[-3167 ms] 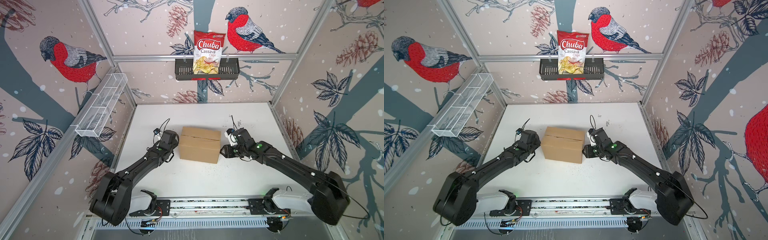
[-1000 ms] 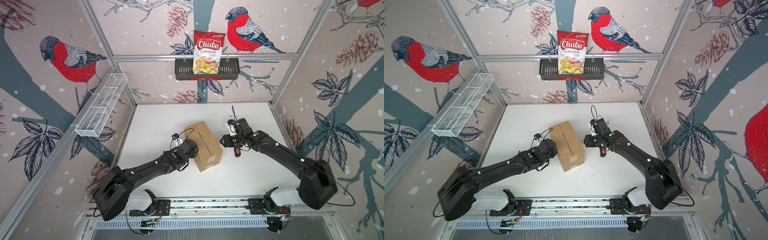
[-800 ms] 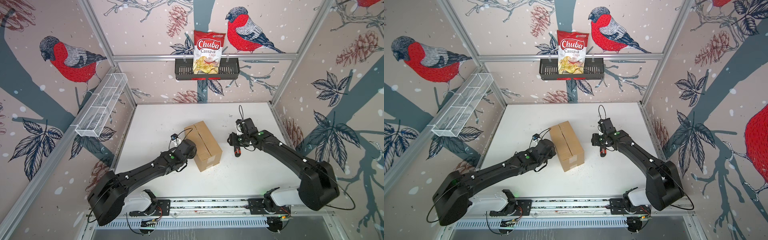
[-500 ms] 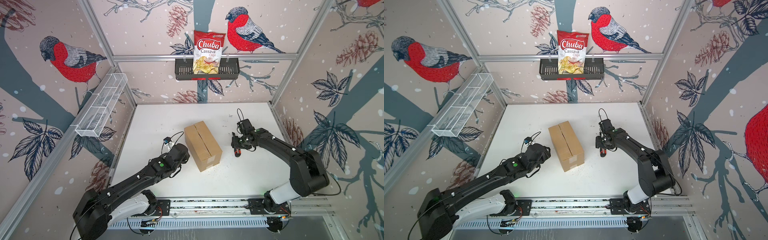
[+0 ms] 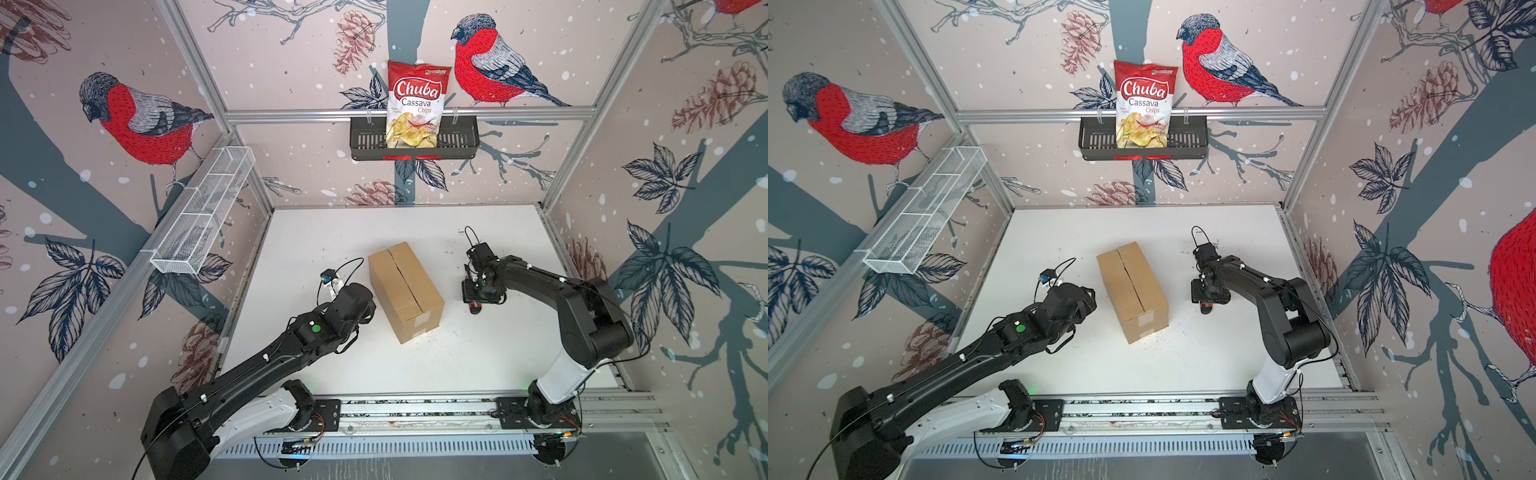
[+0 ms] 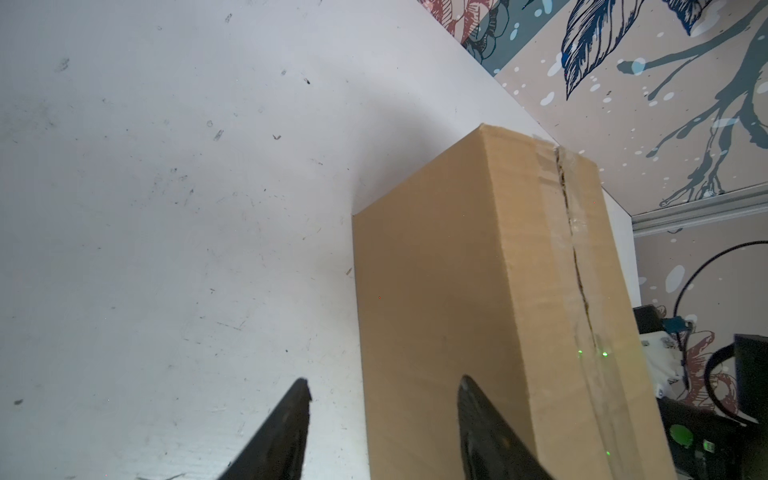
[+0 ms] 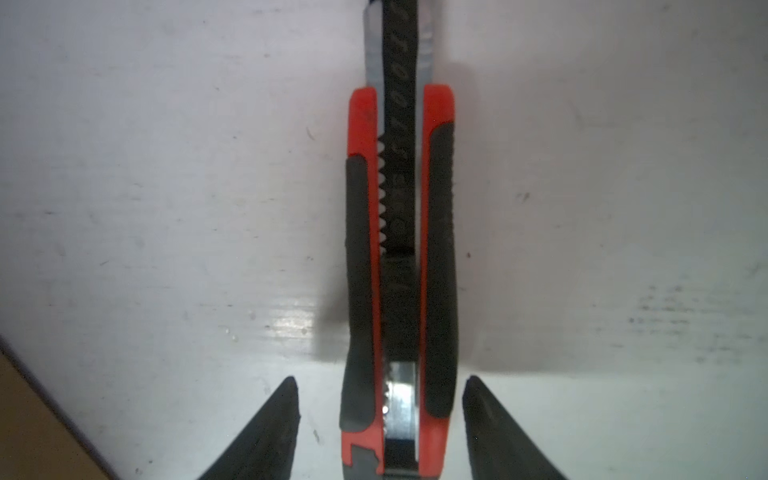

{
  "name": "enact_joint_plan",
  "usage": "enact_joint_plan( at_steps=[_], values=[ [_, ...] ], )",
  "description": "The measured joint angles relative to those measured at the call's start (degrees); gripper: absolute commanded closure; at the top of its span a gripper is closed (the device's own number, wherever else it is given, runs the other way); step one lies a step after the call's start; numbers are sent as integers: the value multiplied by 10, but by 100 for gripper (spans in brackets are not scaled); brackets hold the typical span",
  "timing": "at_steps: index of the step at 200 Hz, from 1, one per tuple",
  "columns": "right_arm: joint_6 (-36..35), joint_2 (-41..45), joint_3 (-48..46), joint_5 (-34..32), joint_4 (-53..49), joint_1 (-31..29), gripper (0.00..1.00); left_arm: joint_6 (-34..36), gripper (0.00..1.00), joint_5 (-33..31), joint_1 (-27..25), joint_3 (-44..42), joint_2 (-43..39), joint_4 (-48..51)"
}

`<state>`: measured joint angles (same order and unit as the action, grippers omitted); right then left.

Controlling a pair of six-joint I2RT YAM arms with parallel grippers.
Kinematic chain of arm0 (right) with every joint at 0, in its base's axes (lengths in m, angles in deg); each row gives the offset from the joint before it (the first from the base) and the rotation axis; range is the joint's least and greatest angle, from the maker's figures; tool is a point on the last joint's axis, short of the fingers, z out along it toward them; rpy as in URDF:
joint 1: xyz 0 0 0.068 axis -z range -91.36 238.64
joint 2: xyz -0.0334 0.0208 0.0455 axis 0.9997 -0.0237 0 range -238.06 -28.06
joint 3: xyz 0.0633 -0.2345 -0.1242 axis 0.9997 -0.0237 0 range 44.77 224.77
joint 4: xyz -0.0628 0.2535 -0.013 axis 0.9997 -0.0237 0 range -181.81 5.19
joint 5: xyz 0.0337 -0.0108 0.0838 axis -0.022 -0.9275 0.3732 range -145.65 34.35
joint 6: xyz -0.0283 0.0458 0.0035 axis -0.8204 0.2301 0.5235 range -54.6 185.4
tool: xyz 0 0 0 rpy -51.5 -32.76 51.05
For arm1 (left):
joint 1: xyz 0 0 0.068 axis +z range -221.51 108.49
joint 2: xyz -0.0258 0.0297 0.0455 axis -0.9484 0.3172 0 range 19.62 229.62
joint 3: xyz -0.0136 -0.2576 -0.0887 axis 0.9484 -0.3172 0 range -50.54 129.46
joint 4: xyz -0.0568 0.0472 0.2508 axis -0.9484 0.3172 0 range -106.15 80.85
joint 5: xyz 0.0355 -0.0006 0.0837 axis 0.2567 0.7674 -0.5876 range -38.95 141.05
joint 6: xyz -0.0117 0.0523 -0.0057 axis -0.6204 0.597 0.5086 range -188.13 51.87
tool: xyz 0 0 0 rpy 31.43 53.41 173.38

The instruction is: Unpack the express box

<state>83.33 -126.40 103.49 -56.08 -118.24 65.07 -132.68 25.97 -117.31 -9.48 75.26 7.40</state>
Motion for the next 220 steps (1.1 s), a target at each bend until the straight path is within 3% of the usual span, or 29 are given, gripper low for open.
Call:
enact_joint_plan(
  at_steps=[56,146,173,220],
  values=[
    [0,-23,6,-9,6,1,44,15,42,-12,0,24,-3,24],
    [0,-19,-3,-19,30,1,78,48,37,-17,0,68,32,24],
    [0,-10,-6,-12,29,2,82,76,32,11,0,96,60,6],
    [-1,33,3,6,-9,1,84,127,33,88,0,148,133,-43]
  ],
)
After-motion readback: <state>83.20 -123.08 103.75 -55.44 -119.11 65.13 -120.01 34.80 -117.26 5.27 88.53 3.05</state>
